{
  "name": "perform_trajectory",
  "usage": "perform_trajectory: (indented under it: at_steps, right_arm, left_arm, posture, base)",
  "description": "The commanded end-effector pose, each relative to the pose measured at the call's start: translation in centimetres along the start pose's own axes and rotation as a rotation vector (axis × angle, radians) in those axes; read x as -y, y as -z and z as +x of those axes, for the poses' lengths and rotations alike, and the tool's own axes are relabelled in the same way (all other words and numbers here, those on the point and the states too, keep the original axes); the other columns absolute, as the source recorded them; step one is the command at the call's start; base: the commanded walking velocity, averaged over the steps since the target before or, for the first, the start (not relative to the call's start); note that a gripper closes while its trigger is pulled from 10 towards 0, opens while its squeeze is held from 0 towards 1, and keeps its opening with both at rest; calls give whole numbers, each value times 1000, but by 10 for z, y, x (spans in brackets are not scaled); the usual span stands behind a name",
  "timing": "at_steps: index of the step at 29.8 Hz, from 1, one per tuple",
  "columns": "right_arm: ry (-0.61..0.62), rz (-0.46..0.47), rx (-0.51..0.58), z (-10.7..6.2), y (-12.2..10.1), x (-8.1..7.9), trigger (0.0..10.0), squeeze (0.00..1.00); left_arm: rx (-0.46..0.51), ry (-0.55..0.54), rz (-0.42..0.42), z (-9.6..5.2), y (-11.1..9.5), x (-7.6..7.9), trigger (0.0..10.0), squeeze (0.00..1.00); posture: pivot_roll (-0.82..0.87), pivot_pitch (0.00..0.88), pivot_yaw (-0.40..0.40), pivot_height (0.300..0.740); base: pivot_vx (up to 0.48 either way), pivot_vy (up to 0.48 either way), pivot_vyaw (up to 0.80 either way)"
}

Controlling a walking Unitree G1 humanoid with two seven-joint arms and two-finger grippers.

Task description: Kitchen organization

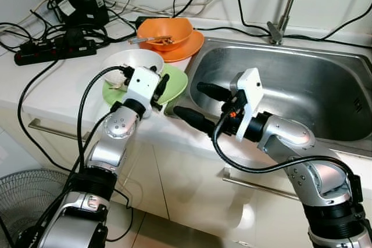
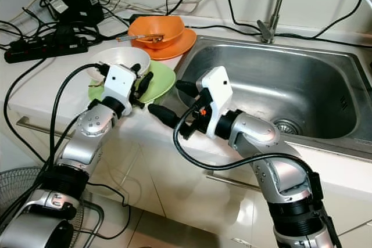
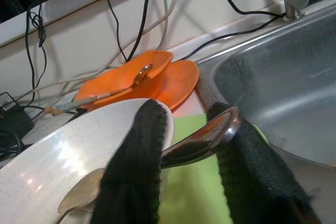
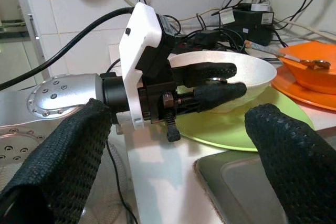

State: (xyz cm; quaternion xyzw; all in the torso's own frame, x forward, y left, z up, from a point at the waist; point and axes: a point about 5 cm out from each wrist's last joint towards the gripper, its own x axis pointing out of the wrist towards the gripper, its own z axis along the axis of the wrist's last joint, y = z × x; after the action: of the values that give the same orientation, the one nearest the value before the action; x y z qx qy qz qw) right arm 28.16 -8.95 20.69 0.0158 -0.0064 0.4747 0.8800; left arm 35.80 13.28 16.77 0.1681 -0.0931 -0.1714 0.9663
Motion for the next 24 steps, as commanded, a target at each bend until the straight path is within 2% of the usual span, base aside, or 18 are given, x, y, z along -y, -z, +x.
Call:
perform_trajectory:
  at_steps: [1, 3, 20, 24]
  right_arm:
    - [8, -25, 12, 2, -5, 1, 10000, 322]
    - [4, -24, 14, 3, -4, 0, 10000, 361]
    - [19, -22, 22, 4, -3, 1, 10000, 341]
    - [25, -24, 24, 5, -3, 2, 10000, 341]
  left_arm:
    - [27, 2, 16, 3, -7, -4, 0, 0]
    - [42, -2, 37, 4, -11, -5, 0, 0]
    - [89, -19, 68, 5, -25, -13, 0, 0]
    - [112, -12, 67, 8, -36, -16, 0, 0]
  posture:
    - [-102, 2, 75, 740]
    - [-99, 1, 74, 740]
    - [-102, 1, 74, 740]
    - [-99, 0, 75, 740]
  base:
    - [0, 0, 0]
    - [0, 0, 0]
    - [0, 0, 0]
    - [0, 0, 0]
